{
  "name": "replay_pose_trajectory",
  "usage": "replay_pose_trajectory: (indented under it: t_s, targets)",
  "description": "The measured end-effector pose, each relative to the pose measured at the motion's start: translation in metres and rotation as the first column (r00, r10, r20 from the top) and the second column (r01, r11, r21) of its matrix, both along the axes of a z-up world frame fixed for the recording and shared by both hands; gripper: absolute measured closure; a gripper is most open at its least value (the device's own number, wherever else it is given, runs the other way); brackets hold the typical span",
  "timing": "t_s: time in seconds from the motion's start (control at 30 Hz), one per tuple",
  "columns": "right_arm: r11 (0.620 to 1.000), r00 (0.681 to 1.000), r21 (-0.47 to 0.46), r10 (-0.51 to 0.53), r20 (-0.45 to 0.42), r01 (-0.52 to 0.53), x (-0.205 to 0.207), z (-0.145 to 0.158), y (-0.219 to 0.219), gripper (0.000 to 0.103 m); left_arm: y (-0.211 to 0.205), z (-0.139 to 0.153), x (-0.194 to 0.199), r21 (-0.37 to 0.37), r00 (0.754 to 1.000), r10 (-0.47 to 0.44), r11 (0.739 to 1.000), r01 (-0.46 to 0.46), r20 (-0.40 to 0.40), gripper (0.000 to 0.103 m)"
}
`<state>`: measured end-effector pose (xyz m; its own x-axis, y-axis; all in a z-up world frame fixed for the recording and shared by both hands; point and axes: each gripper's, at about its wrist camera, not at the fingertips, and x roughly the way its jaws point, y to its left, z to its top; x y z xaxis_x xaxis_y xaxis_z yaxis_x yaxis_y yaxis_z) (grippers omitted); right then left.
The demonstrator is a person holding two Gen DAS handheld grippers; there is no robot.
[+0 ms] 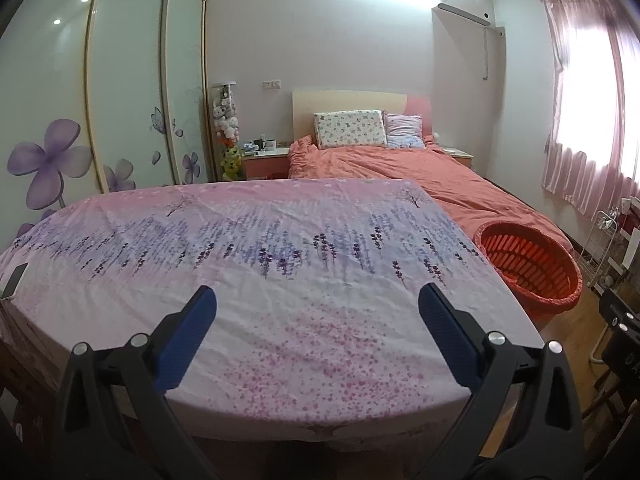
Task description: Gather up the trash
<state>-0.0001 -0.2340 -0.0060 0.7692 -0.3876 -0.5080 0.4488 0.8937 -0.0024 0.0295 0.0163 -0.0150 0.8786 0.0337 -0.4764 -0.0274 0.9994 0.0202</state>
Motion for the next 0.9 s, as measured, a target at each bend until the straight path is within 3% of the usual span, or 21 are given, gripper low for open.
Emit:
replay_pose_trajectory:
  t_s: [0.33, 0.9]
  targets:
    - [0.999, 0.998, 0.006, -0.053, -0.034, 0.053, -0.003, 0.000, -0.003, 0.002, -0.008, 0.004, -0.003, 0.003, 1.000, -0.020, 1.000, 0.020, -0.004, 0.004]
    - [0.999, 1.000, 0.043, -0.013, -0.022, 0.014, -0.003, 0.002, -0.005, 0.002, -0.013, 0.009, -0.004, -0.054, 0.998, -0.061, 0.997, 0.059, -0.029, 0.004]
